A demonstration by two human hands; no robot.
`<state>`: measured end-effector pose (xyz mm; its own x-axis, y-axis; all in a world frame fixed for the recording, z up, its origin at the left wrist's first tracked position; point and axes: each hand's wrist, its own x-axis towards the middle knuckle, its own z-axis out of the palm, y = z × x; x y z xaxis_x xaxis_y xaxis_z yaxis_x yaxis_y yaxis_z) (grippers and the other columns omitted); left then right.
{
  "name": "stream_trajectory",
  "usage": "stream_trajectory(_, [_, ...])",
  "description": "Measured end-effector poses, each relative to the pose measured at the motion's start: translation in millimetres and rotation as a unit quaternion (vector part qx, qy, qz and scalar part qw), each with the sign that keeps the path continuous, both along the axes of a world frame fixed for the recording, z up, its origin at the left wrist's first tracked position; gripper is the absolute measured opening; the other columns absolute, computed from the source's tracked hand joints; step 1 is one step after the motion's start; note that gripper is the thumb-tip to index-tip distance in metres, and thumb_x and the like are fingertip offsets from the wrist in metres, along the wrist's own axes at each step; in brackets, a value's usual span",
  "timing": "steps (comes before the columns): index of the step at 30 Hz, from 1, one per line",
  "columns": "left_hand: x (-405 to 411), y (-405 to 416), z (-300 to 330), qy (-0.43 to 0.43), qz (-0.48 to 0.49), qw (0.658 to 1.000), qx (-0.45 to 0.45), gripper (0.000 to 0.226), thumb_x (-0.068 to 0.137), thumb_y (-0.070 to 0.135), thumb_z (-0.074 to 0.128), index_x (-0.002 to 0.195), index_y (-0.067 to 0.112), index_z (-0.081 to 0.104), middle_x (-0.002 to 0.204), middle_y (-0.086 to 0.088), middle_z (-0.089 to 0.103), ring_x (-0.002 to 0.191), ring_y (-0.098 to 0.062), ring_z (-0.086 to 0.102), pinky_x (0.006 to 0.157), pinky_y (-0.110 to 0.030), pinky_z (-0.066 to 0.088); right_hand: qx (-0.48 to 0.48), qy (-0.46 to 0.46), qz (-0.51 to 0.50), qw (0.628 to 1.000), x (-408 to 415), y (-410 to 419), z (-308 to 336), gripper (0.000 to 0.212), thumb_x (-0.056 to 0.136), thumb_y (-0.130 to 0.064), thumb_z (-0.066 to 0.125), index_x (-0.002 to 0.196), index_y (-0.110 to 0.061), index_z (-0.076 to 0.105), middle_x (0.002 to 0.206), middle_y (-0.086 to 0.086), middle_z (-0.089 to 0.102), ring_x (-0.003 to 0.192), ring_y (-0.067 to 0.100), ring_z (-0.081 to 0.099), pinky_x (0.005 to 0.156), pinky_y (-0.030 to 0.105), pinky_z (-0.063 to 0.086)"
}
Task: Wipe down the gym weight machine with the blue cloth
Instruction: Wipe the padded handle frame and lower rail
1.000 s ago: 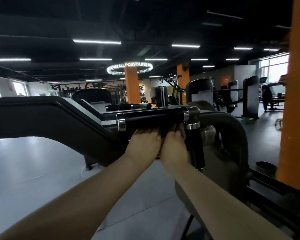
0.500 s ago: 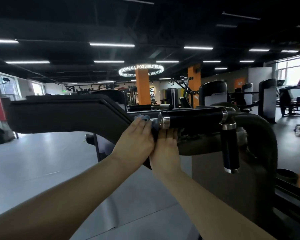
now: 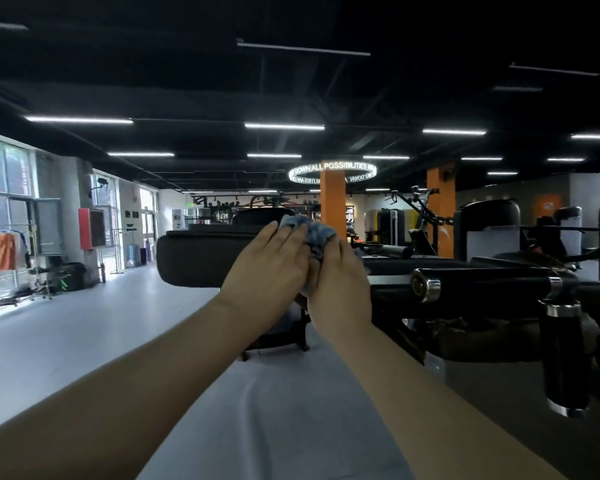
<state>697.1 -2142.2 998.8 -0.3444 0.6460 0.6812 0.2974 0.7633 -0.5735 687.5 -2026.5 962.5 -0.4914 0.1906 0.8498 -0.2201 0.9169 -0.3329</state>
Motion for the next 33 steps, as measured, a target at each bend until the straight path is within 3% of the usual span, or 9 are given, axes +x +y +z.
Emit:
stream_trajectory(3, [-8, -27, 10, 0.014, 0.06, 0.998, 0.033, 0.057, 0.089, 0.017, 0.054, 0.141, 0.003, 0.034, 0.152, -0.021, 0.023, 0.139, -0.029, 0.029, 0.116, -0.036, 0.015, 0.089, -0.016, 0.007, 0.996, 2, -17, 28, 0.046, 0.099, -0.027, 0.038, 0.141, -0.009, 0.035, 0.138, 0.012, 0.042, 0.122, 0.028, 0.043, 0.1, 0.035, 0.035])
stream_trajectory(5, [-8, -47, 18, 0.011, 0.054, 0.997, 0.061, 0.056, 0.06, 0.017, 0.081, 0.111, 0.001, 0.065, 0.12, -0.024, 0.06, 0.104, -0.033, 0.062, 0.092, -0.037, 0.049, 0.181, -0.061, -0.006, 0.982, 0, -26, 51, 0.042, 0.1, -0.031, 0.033, 0.137, -0.014, 0.038, 0.131, 0.009, 0.047, 0.119, 0.026, 0.044, 0.096, 0.035, 0.035])
stream_trajectory(8, [-12, -76, 30, -0.032, 0.055, 0.996, 0.07, 0.041, 0.046, 0.015, 0.088, 0.084, 0.007, 0.073, 0.084, -0.012, 0.07, 0.063, -0.028, 0.064, 0.055, -0.03, 0.052, 0.255, -0.151, 0.041, 0.954, -1, -43, 81, 0.036, 0.101, -0.034, 0.032, 0.129, -0.015, 0.042, 0.117, 0.009, 0.053, 0.105, 0.026, 0.05, 0.085, 0.036, 0.041])
stream_trajectory(12, [-22, -106, 42, -0.093, 0.072, 0.984, 0.132, 0.029, 0.095, 0.028, 0.046, 0.122, 0.019, 0.053, 0.117, -0.001, 0.058, 0.095, -0.02, 0.059, 0.07, -0.027, 0.041, 0.288, -0.26, 0.119, 0.914, -10, -70, 114, 0.048, 0.101, -0.032, 0.035, 0.144, -0.013, 0.024, 0.105, 0.011, 0.058, 0.083, 0.018, 0.049, 0.069, 0.03, 0.038])
stream_trajectory(15, [-26, -115, 56, -0.185, 0.04, 0.97, 0.151, 0.028, 0.1, 0.028, 0.038, 0.112, 0.012, 0.057, 0.111, -0.006, 0.061, 0.095, -0.018, 0.055, 0.069, -0.021, 0.033, 0.282, -0.29, 0.175, 0.898, -18, -82, 132, 0.055, 0.1, -0.031, 0.039, 0.149, -0.021, 0.014, 0.096, 0.003, 0.054, 0.075, 0.012, 0.046, 0.063, 0.024, 0.034])
stream_trajectory(19, [-35, -117, 74, -0.283, 0.02, 0.94, 0.191, 0.032, 0.099, 0.027, 0.039, 0.104, 0.006, 0.062, 0.096, -0.01, 0.062, 0.088, -0.021, 0.057, 0.073, -0.026, 0.041, 0.312, -0.336, 0.18, 0.87, -28, -82, 147, 0.039, 0.101, -0.031, 0.035, 0.138, -0.021, 0.042, 0.128, 0.003, 0.053, 0.1, 0.012, 0.047, 0.082, 0.021, 0.033])
stream_trajectory(22, [-47, -118, 86, -0.35, 0.001, 0.914, 0.207, 0.035, 0.099, 0.026, 0.039, 0.1, 0.004, 0.066, 0.084, -0.011, 0.059, 0.074, -0.016, 0.051, 0.062, -0.024, 0.036, 0.296, -0.371, 0.16, 0.866, -35, -82, 154, 0.039, 0.102, -0.036, 0.028, 0.126, -0.02, 0.054, 0.095, -0.005, 0.06, 0.077, 0.005, 0.05, 0.064, 0.008, 0.042])
stream_trajectory(27, [-61, -113, 97, -0.375, 0.025, 0.897, 0.234, 0.026, 0.1, 0.022, 0.039, 0.091, 0.011, 0.061, 0.068, 0.0, 0.048, 0.06, -0.008, 0.04, 0.055, -0.02, 0.03, 0.264, -0.433, 0.154, 0.848, -64, -84, 162, 0.039, 0.103, -0.022, 0.029, 0.119, -0.001, 0.058, 0.113, 0.019, 0.063, 0.094, 0.03, 0.063, 0.081, 0.038, 0.051])
stream_trajectory(33, [-80, -104, 105, -0.413, 0.061, 0.873, 0.251, 0.037, 0.097, 0.013, 0.041, 0.06, 0.016, 0.046, 0.063, 0.0, 0.044, 0.058, -0.008, 0.038, 0.052, -0.02, 0.03, 0.212, -0.47, 0.194, 0.835, -90, -80, 167, 0.037, 0.102, -0.028, 0.036, 0.121, -0.002, 0.056, 0.065, 0.001, 0.05, 0.05, 0.009, 0.045, 0.049, 0.022, 0.039])
